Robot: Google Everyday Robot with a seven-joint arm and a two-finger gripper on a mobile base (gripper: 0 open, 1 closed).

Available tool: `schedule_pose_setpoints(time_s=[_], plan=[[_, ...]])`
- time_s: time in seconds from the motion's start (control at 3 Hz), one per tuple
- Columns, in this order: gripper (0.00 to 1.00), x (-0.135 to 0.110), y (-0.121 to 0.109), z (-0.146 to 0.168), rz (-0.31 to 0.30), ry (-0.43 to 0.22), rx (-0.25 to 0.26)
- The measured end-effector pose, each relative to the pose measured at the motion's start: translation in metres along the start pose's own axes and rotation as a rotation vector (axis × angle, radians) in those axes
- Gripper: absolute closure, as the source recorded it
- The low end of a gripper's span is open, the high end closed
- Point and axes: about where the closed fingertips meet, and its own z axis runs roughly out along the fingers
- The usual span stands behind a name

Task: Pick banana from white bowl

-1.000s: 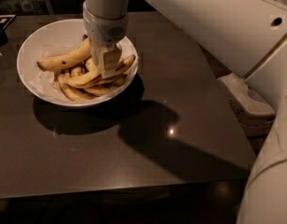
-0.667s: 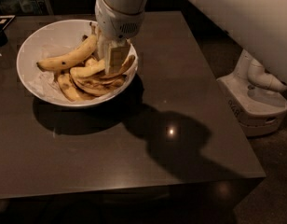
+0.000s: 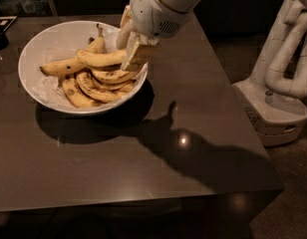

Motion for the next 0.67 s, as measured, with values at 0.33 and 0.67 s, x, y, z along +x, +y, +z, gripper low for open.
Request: schedule_pose_setpoints(time_s=[0.33,0.67], plan=[[1.00,-0.0228,0.0379,-0.0590,0.037,-0.036,0.101],[1.00,-0.0297,0.0378,-0.0659,0.030,-0.035,0.112]])
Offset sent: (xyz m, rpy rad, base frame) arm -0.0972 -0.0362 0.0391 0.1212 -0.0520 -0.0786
